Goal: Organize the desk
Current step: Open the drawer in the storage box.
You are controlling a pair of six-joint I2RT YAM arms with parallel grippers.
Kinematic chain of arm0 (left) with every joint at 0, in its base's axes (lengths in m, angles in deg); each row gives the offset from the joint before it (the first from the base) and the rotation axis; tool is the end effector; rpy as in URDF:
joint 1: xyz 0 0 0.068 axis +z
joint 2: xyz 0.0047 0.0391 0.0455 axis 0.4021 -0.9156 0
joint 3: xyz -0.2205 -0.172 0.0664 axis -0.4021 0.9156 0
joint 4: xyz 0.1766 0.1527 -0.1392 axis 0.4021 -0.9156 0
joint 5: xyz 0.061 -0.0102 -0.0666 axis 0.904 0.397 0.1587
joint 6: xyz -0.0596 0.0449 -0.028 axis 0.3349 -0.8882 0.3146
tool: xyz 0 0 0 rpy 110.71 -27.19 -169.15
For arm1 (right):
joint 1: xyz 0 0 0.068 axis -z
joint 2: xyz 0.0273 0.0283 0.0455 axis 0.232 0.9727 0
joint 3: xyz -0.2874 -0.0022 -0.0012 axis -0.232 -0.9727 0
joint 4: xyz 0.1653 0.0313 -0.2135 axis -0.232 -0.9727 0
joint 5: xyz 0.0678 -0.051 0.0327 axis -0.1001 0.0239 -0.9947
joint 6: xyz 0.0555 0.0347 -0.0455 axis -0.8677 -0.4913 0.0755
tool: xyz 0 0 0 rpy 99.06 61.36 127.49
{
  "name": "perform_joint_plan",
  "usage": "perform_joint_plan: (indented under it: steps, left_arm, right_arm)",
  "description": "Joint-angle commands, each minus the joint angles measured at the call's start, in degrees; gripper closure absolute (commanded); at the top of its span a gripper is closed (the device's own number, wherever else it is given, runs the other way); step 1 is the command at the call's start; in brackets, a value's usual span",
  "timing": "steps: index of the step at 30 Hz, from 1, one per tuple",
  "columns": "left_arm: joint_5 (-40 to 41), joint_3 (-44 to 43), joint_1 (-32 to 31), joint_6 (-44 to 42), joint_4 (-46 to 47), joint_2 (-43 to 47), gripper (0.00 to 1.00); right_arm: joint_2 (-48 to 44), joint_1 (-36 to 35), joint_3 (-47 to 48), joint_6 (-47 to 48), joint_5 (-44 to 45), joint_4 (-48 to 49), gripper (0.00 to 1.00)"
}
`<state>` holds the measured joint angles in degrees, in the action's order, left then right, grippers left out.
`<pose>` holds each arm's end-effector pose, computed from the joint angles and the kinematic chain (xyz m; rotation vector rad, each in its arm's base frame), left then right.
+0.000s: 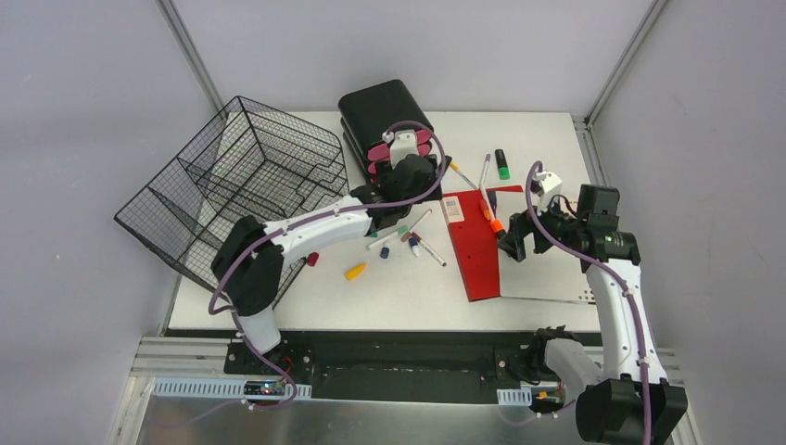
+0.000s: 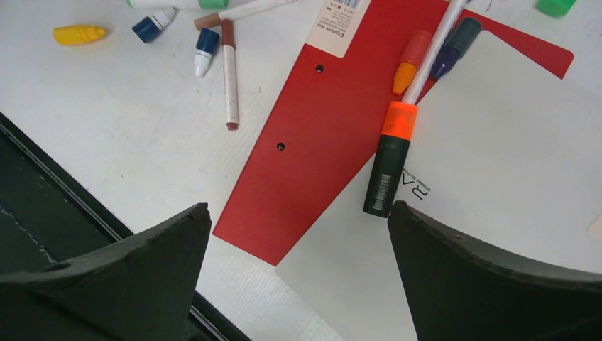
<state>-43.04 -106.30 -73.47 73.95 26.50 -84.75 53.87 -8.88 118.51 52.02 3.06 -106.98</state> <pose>0.3046 -0.3093 0.2692 -0.0271 2.0898 -0.3794 0.2005 0.0281 0.2909 -0.7430 2.1064 0.5336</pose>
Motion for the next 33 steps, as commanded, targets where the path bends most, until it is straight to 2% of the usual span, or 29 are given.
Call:
perform_joint_plan:
  steps: [1,5,9,14,23,27,33]
  left_arm:
    - [9.4,-9.4,1.3,0.1,-2.6,-4.7,0.15]
    - [10.2,-14.7,3.3,2.6,-6.6,-8.3,0.16]
    - [9.8,-17.8,5.3,4.3,-8.8,-10.3,0.22]
    - [10.5,-19.4,7.7,4.7,-9.5,-12.2,0.35]
    - [14.6,-26.3,8.9,1.1,-9.5,-17.1,0.38]
    - [15.5,-28.7,8.9,0.4,-9.5,-18.8,0.44]
    - [17.7,-31.4,8.9,-1.1,-9.4,-20.8,0.47]
  right_arm:
    - [0.7,-1.7,1.2,3.1,4.6,0.0,0.0]
    - [1.3,-3.1,1.1,4.0,7.4,0.0,0.0]
    - [1.9,-4.4,0.8,4.9,10.9,0.6,0.0]
    - [3.0,-7.1,0.5,5.7,13.4,0.9,0.0]
    - [3.8,-10.0,-0.1,6.6,15.6,1.4,0.0]
    - [4.1,-10.6,-0.2,6.8,16.3,1.7,0.0]
    - [4.2,-11.2,-0.4,7.2,16.5,1.6,0.0]
